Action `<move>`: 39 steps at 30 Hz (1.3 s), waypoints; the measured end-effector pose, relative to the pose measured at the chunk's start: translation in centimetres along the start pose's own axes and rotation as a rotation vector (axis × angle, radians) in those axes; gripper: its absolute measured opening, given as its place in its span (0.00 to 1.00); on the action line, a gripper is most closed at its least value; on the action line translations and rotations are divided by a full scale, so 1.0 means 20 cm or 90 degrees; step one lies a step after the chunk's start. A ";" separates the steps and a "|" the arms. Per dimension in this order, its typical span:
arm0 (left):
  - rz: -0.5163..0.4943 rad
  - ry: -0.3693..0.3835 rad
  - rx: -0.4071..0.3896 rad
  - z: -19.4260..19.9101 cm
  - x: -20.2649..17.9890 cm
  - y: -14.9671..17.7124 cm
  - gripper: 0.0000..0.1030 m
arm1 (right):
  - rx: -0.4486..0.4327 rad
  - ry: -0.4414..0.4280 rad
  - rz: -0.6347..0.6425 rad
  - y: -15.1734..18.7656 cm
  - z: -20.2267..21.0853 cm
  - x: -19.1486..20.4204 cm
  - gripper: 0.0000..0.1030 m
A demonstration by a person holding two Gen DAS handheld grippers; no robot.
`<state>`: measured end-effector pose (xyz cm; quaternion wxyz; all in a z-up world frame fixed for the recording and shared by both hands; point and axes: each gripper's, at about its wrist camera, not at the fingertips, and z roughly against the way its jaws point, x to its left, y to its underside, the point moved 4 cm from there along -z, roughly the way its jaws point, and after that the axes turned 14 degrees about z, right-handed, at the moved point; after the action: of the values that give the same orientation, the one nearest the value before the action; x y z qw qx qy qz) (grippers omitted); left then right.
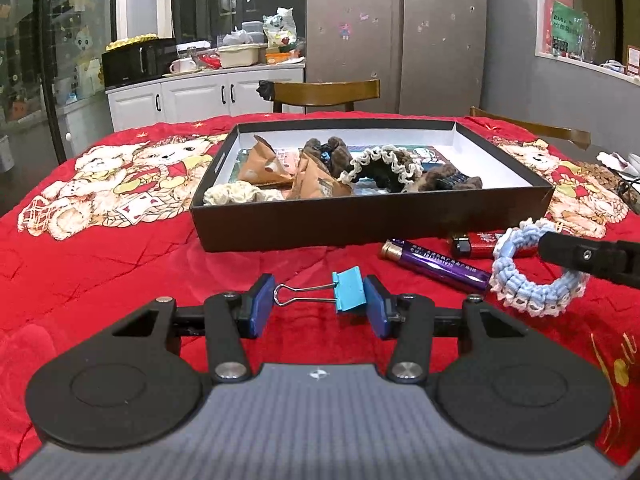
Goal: Organize objects
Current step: 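Carry the binder clip in left tool while right tool carries the scrunchie over the box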
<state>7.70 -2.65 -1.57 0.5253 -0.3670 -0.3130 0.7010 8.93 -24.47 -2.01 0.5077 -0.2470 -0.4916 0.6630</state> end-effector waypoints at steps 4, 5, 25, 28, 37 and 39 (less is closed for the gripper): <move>0.007 -0.004 0.011 -0.01 0.01 0.00 0.53 | -0.008 -0.008 0.000 -0.01 0.01 0.01 0.13; 0.008 -0.003 0.013 -0.01 0.01 0.00 0.53 | -0.011 -0.010 0.003 -0.01 0.01 0.01 0.13; 0.014 -0.002 0.008 -0.02 0.03 -0.03 0.53 | -0.066 -0.027 0.024 -0.04 0.07 0.06 0.13; 0.007 0.015 0.013 -0.02 0.03 -0.04 0.53 | -0.079 -0.031 0.020 -0.05 0.09 0.06 0.13; 0.014 0.082 -0.002 0.09 0.02 -0.15 0.53 | -0.075 -0.035 -0.043 -0.13 0.12 0.02 0.13; 0.026 0.084 -0.010 0.12 0.03 -0.19 0.53 | -0.082 -0.030 -0.049 -0.17 0.13 0.02 0.13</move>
<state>7.55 -1.25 2.82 0.5274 -0.4231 -0.2753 0.6834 8.01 -25.23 2.12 0.5042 -0.2444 -0.5542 0.6155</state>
